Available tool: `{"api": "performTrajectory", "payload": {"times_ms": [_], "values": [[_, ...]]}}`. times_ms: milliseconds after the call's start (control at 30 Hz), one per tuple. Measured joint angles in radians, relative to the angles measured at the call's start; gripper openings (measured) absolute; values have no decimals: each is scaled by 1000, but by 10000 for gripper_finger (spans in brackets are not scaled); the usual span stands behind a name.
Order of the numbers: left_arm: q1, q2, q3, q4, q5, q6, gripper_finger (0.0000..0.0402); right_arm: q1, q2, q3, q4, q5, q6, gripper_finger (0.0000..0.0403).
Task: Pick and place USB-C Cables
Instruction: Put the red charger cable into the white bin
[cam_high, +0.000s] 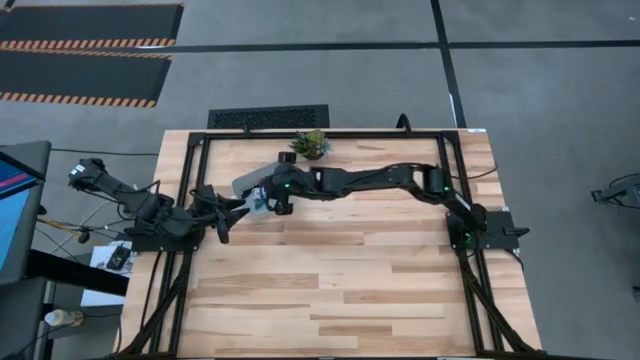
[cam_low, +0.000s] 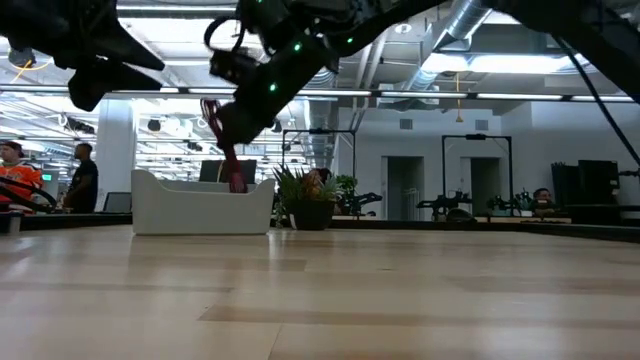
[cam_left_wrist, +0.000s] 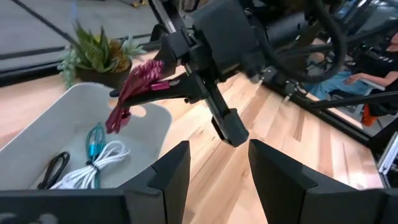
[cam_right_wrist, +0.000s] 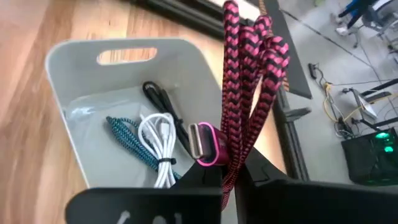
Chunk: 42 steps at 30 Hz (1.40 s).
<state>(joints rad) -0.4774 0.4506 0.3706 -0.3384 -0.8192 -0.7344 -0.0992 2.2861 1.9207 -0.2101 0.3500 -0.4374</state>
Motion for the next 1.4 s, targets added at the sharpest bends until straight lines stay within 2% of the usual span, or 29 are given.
{"api": "performTrajectory", "payload": {"times_ms": [167,400,1200,1300,1400], "values": [[0,0,0,-72,-5,-86,150,0,54,68,-18,21,-16,15],[-1,0,0,-119,7,-159,150,-9,74,73,-58,48,-9,17],[-1,0,0,-121,-4,-192,150,-34,111,71,-47,42,-5,47],[-1,0,0,-120,-5,-190,150,-34,111,71,-49,40,-8,62],[-1,0,0,-120,-6,-186,150,-34,111,71,-48,-1,-8,95]]}}
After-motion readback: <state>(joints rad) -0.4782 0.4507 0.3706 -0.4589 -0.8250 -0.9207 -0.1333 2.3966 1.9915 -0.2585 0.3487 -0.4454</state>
